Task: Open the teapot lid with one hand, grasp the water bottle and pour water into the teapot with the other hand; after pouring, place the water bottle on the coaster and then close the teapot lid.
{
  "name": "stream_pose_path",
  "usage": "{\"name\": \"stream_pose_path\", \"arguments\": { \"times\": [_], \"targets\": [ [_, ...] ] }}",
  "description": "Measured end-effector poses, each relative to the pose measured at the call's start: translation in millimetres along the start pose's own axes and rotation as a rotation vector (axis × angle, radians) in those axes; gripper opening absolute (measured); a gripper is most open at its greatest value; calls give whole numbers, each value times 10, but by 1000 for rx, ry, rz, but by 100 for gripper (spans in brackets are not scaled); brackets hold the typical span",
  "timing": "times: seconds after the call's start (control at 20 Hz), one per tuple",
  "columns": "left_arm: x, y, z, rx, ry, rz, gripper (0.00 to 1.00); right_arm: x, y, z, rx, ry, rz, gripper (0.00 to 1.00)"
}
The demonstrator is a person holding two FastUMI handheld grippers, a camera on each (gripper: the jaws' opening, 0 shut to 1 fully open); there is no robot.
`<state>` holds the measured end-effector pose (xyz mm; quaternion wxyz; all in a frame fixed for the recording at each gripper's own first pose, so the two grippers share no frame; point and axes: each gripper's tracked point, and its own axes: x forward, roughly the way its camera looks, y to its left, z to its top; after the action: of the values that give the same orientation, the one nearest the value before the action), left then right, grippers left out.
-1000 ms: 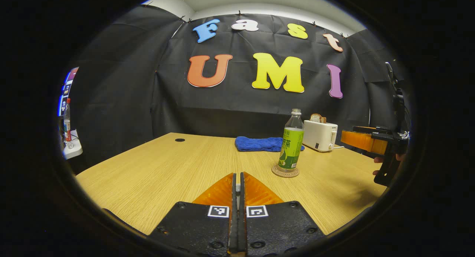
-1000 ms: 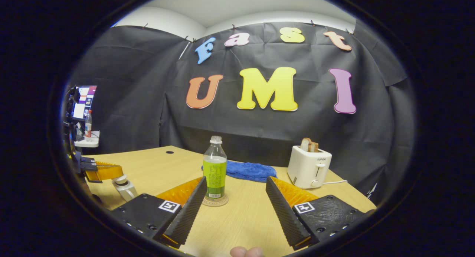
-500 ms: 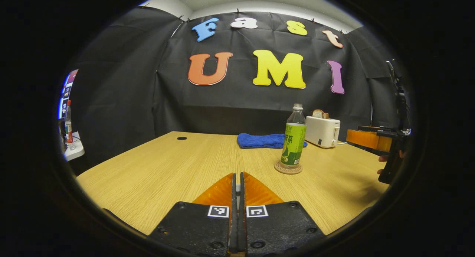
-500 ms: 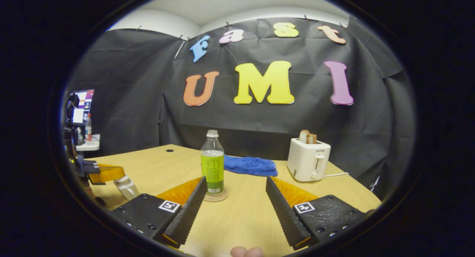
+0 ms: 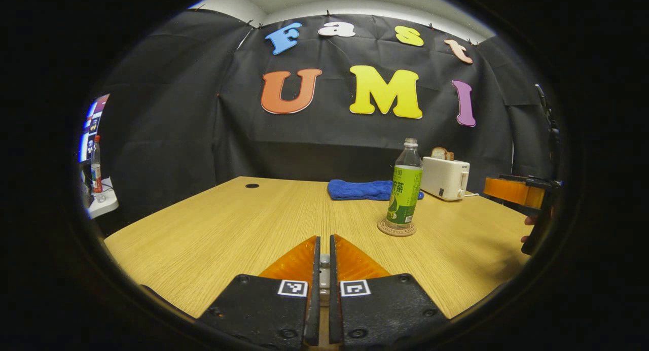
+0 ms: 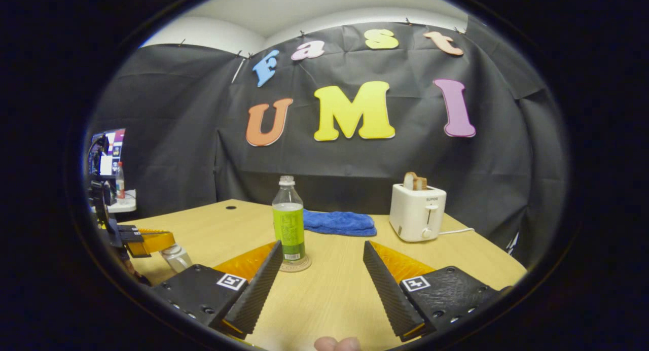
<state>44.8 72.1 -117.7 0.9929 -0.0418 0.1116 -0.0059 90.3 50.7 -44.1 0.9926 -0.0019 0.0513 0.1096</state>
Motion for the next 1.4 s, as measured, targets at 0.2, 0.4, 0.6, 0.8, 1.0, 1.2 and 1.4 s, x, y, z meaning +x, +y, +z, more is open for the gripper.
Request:
{"name": "stream_pose_path", "arguments": {
  "times": [0.2,0.4,0.6,0.8,1.0,1.2,1.4],
  "targets": [
    [-77,63,279,32,-38,72,92,-132,-193,55,6,-17,-73,96],
    [-265,-119,775,44,-119,82,100,-325,-285,244,10,-64,-141,96],
    [-397,-463,1210,19,-190,40,100,-545,-309,469,23,-116,-175,96],
    [-541,-659,1287,20,-206,29,100,-810,-322,628,-16,-171,-202,96],
    [-633,-808,1210,47,-206,12,100,-945,-261,562,-27,-168,-196,96],
    [-661,-829,1215,61,-218,14,100,-1003,-222,497,-13,-153,-205,96],
    [-682,-867,1168,74,-214,1,100,-990,-177,428,-18,-139,-212,96]
  ]
}}
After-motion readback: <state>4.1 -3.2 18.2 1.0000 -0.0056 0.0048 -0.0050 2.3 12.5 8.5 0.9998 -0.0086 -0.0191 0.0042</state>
